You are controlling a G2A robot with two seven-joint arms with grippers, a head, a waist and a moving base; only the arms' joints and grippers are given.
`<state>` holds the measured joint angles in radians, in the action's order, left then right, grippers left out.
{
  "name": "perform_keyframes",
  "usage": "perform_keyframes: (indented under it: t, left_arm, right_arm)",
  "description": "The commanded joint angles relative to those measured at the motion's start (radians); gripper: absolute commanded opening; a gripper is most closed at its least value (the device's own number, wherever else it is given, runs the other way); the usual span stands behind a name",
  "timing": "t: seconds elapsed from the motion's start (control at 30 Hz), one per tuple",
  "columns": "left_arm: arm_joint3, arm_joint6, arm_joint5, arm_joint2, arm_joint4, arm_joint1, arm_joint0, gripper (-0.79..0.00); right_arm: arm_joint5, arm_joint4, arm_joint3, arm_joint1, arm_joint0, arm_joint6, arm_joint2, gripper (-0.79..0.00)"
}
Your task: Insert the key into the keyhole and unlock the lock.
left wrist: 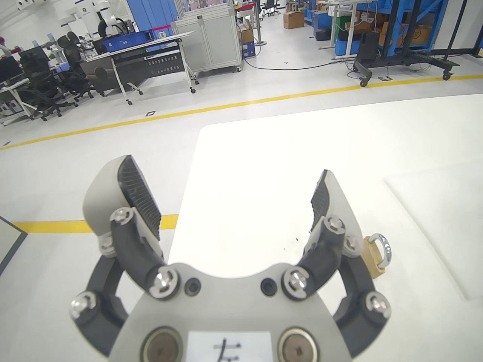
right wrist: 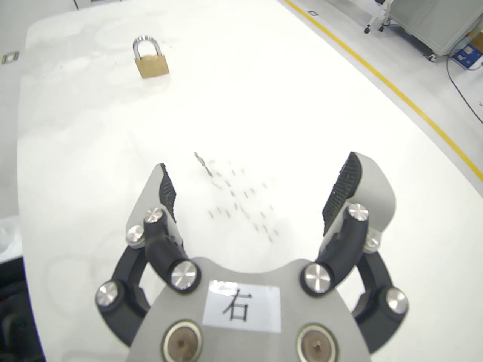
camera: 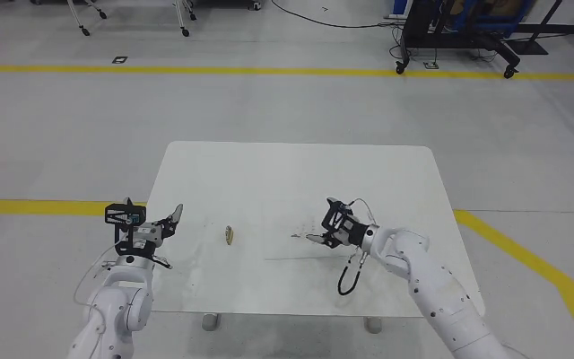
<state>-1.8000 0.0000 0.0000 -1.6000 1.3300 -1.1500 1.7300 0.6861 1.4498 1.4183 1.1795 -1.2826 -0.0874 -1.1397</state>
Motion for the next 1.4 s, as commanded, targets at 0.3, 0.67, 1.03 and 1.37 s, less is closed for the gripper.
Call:
perform_keyframes:
  t: [0.3,0.67,1.03,1.37]
  left_arm:
    - [0.000,0.000,0.000,0.000,0.000,0.000,0.000,0.000]
    - [0.000,0.000,0.000,0.000,0.000,0.000,0.000,0.000]
    - [0.000,0.000,0.000,0.000,0.000,0.000,0.000,0.000]
    - [0.000,0.000,0.000,0.000,0.000,0.000,0.000,0.000]
  right_arm:
    - [0.300,0.106,-0.155,0.013,0.216,-0.007,0.141,-0.262]
    - [0.326,0.070,-0.334,0.065,0.364,-0.010,0.293,-0.271]
    - [0.310,0.065,-0.481,0.108,0.452,0.017,0.385,-0.486]
    - [0.311,0.073,-0.551,0.128,0.491,0.068,0.424,-0.785]
